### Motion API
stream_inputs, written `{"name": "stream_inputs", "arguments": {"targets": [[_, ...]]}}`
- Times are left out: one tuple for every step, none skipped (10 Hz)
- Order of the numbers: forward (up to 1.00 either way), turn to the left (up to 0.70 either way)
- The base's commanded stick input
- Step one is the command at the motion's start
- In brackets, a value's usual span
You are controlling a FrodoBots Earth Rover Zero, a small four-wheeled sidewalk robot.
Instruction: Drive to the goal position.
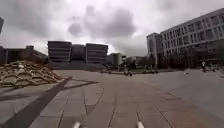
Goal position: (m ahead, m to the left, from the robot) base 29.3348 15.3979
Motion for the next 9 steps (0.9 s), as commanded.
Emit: {"name": "stream_inputs", "arguments": {"targets": [[1.00,0.00],[1.00,0.00],[1.00,0.00],[1.00,0.00],[1.00,0.00],[1.00,0.00],[1.00,0.05],[1.00,0.23],[1.00,0.40]]}}
